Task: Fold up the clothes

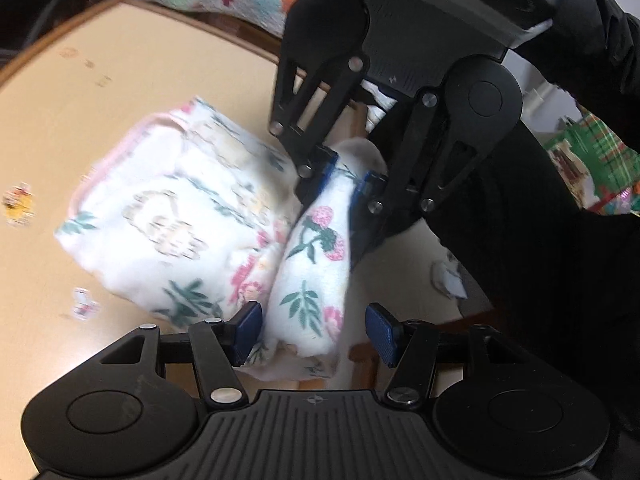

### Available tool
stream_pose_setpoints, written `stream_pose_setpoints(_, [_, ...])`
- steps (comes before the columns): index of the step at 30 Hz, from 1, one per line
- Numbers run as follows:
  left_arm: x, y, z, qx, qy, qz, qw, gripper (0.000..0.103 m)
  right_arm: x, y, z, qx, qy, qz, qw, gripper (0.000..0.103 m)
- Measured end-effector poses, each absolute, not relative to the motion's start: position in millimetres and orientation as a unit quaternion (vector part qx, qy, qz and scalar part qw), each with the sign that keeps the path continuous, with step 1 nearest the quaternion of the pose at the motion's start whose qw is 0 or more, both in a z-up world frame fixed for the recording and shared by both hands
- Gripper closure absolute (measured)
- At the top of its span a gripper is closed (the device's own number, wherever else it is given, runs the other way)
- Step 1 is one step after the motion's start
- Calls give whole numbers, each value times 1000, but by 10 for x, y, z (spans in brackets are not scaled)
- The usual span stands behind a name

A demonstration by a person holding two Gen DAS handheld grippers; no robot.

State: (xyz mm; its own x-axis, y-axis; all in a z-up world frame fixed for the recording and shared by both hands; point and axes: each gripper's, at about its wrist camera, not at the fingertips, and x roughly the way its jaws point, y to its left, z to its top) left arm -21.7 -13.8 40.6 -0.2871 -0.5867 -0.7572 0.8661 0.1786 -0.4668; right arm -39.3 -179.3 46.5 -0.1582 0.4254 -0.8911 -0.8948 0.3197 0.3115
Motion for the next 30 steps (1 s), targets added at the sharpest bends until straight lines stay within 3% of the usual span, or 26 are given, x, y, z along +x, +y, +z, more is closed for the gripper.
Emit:
stream_pose_setpoints(14, [-246,17,644,212,415,-590,659,44,-75,-1911,395,-184,561,522,616,85])
stream_pose_setpoints(23, [-303,-125,539,237,408,-562,679,44,26,-1928,334,-179,572,518,610,84])
stream_pose_setpoints(30, [-138,-127,455,189,463,-512,698,42,31,-1939,331,-173,572,514,615,81])
